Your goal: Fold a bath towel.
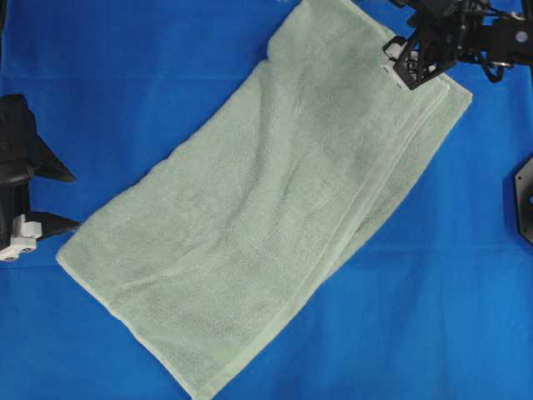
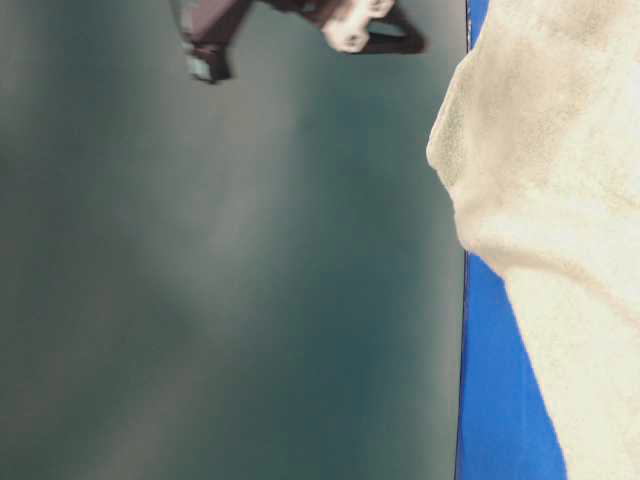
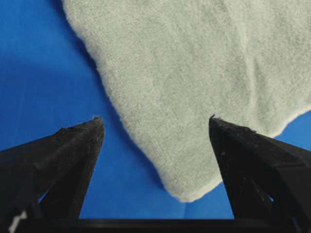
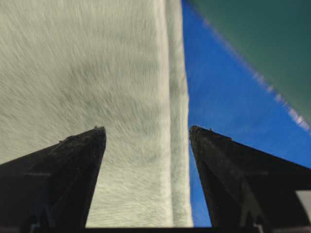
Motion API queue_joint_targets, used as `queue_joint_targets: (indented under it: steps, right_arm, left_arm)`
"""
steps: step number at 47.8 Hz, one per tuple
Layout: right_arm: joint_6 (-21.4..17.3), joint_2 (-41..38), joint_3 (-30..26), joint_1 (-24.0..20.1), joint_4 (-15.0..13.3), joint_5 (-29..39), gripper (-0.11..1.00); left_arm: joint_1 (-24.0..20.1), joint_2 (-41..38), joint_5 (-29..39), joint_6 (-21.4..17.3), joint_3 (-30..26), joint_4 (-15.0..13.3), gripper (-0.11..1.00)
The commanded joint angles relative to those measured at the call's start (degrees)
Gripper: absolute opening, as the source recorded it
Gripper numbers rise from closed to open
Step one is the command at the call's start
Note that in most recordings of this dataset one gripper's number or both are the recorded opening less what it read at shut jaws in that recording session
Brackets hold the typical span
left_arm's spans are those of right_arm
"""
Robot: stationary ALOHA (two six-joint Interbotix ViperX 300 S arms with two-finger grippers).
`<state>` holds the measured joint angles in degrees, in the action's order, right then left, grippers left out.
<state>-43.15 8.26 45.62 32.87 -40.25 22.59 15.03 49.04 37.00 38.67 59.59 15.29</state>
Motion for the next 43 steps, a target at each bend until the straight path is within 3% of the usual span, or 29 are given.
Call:
queue_joint_targets:
  steps: [1,12,26,30,38,43]
  right_arm:
    - [0.18,-2.37,0.35,1.85,0.0,-3.52,0.67]
    - [0.09,-8.88,3.16,7.21,-0.26,-13.89,0.67]
    - [-0.18,-11.43,4.66,9.14,-0.35,-15.64,0.64]
    - [-0.26,-11.43,5.1,9.14,-0.35,-15.73,0.53]
    - [-0.53,-11.07,6.15,8.96,0.0,-15.91,0.16]
    - [-0.62,-10.63,6.77,8.79,0.09,-15.64,0.14]
  left_arm:
    - [-0.09,-0.35,-0.26,-0.09,-0.88,0.26,0.83]
    - [-0.09,-0.35,-0.35,-0.09,-0.88,0.35,0.83]
    - [-0.09,-0.35,-0.35,-0.09,-0.88,0.35,0.83]
    - [-0.09,-0.35,-0.35,-0.18,-0.88,0.35,0.83]
    - [-0.09,-0.35,-0.26,-0.18,-0.88,0.35,0.83]
    - [-0.09,-0.35,-0.35,-0.18,-0.88,0.35,0.83]
